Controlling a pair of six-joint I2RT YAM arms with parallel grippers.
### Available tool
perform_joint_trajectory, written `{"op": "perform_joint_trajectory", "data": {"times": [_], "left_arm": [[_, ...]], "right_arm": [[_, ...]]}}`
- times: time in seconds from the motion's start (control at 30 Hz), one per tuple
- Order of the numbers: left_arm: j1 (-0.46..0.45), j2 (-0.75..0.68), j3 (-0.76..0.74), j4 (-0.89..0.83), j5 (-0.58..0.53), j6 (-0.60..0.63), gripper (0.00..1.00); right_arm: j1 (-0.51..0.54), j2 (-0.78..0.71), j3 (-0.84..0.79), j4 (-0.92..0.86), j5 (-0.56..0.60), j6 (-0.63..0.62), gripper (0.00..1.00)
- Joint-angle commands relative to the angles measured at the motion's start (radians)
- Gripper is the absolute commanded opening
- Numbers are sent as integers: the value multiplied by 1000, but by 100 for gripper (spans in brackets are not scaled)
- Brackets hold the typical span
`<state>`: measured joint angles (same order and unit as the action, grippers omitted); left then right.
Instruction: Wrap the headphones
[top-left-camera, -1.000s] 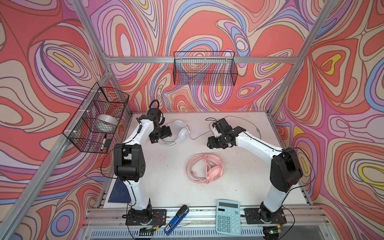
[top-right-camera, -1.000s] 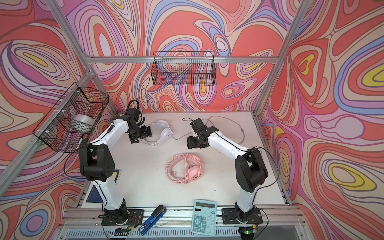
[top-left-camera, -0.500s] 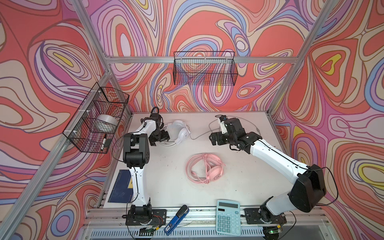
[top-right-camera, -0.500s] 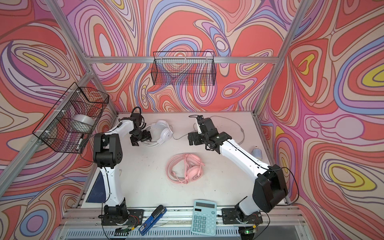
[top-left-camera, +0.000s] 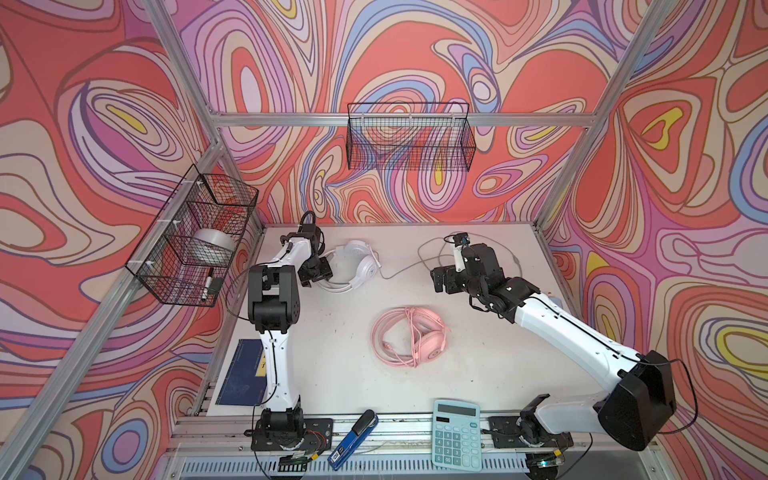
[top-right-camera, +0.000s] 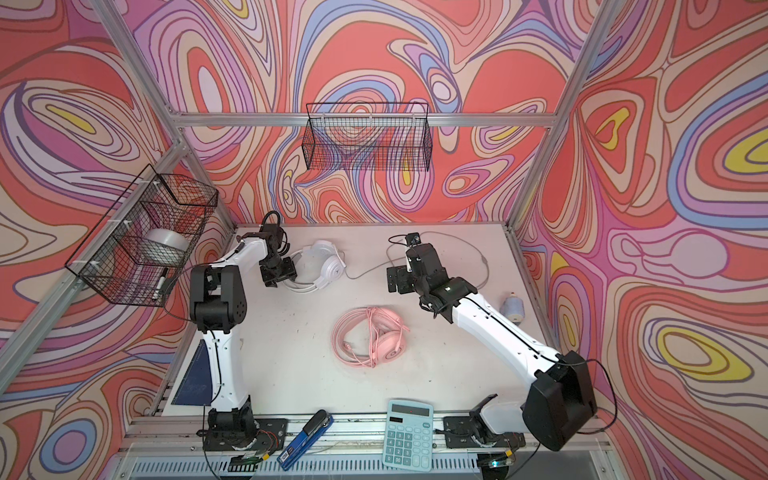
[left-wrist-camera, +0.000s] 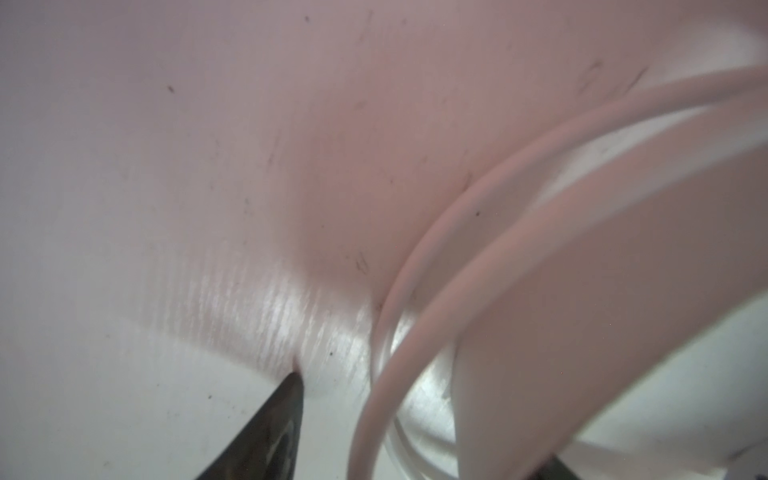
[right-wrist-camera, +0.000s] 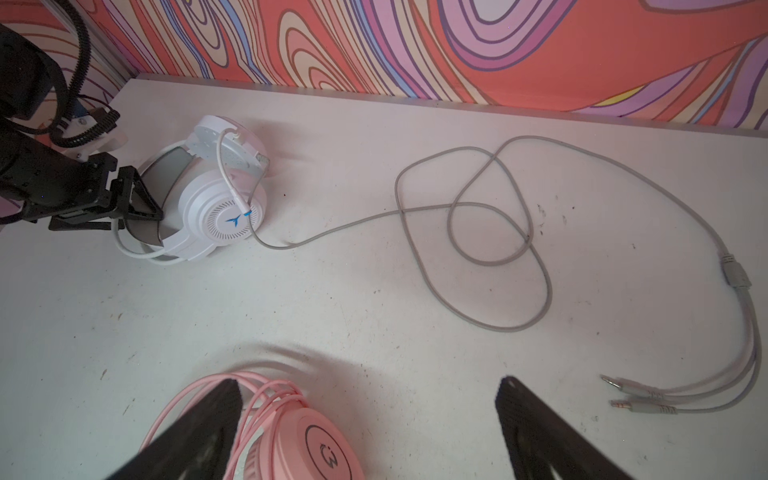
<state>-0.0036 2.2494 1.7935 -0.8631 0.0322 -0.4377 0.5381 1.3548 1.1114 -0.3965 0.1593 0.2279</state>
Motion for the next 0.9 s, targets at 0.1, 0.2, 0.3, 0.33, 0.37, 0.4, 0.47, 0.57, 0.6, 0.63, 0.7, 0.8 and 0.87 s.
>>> {"op": "perform_joint_trajectory", "data": {"times": [0.1,0.2,0.3,0.33,0.37,0.4,0.47,0.57,0.6,0.63,0.7,0.8,0.87], "left_arm": [[4,46,-6,-24,-13,3,48],[4,40,-8,-30,-26,-12,40],[4,29,-12,-30,-34,-28,32],[4,26,-12,-31,-35,-33,29],[4,23,-12,-36,-38,-40,26],[4,20,-13,-39,-38,-46,21],[4,10,-17,-33,-35,-54,12],[4,-5,-14,-33,-21,-56,0],[4,-9,-8,-38,-12,-55,0],[4,-15,-6,-39,-5,-55,0],[4,-33,-6,-36,9,-51,0],[4,-68,1,-33,50,-28,0],[4,-95,10,-36,86,-6,0]], "right_arm": [[-10,-19,-7,-11,29,-24,98],[-16,-20,-7,-16,33,-27,98],[-21,-25,-13,-13,25,-31,98],[-24,-26,-16,-9,23,-32,98],[-28,-25,-19,-7,20,-32,98],[-33,-22,-17,-10,15,-32,98],[-46,-16,-3,-28,-16,-42,97],[-56,-14,-3,-43,-18,-56,98],[-62,-14,-8,-42,-18,-59,99],[-69,-14,-7,-43,-26,-63,99],[-81,-16,0,-53,-47,-77,98],[-93,-20,-3,-55,-58,-98,99],[-114,-21,-7,-49,-87,-110,98]]}}
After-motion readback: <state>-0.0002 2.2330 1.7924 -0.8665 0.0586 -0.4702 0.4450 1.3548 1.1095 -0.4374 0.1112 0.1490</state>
